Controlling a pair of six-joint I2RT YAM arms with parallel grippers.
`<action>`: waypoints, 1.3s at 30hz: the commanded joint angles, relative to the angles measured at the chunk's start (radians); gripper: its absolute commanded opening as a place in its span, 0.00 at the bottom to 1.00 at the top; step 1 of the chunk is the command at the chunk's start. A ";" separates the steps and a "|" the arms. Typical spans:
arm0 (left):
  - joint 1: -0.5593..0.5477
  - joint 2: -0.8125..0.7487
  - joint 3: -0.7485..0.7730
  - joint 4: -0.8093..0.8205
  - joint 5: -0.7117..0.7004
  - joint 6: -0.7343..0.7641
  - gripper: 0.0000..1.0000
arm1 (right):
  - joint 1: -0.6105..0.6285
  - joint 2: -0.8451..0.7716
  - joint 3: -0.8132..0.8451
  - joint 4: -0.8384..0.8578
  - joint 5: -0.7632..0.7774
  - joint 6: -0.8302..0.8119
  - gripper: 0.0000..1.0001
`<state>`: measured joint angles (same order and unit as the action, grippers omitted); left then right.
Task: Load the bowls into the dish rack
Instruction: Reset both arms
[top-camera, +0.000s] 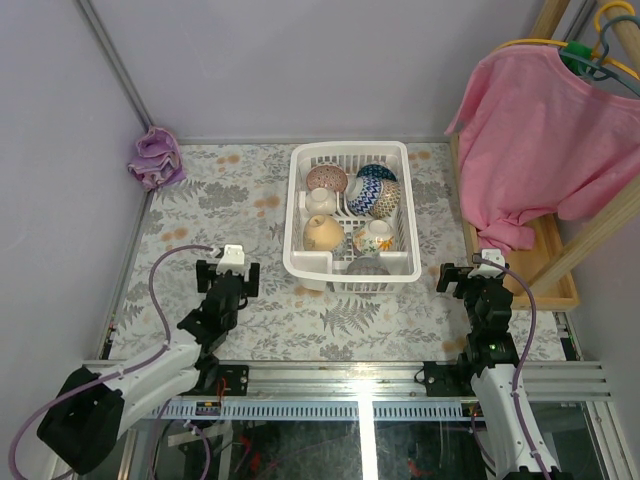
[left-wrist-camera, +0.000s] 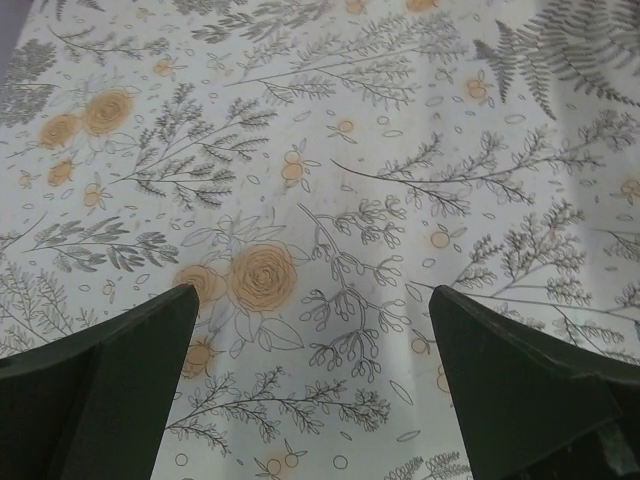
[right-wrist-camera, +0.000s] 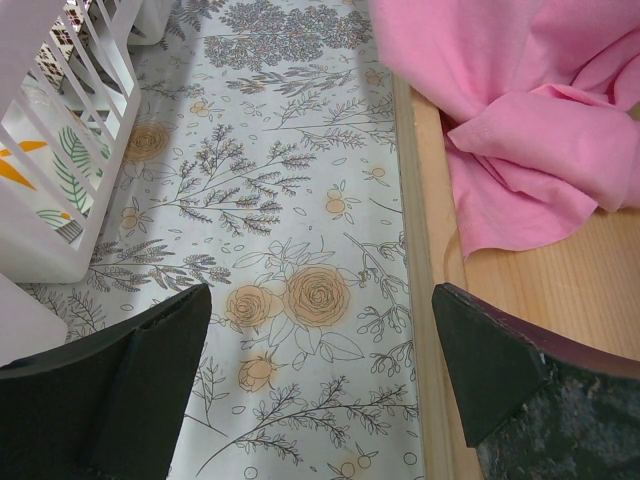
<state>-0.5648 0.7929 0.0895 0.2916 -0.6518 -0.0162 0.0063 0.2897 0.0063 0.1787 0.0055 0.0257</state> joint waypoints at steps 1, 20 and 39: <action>0.006 -0.035 0.011 0.052 0.039 0.016 1.00 | -0.003 -0.003 -0.076 0.068 -0.010 -0.011 0.99; 0.098 -0.179 -0.032 0.032 0.017 -0.038 1.00 | -0.003 -0.003 -0.075 0.068 -0.010 -0.010 0.99; 0.125 -0.257 -0.085 0.061 0.033 -0.038 1.00 | -0.003 -0.003 -0.075 0.068 -0.010 -0.011 0.99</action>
<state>-0.4892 0.5133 0.0071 0.2932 -0.6708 -0.0437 0.0063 0.2897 0.0063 0.1787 0.0055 0.0257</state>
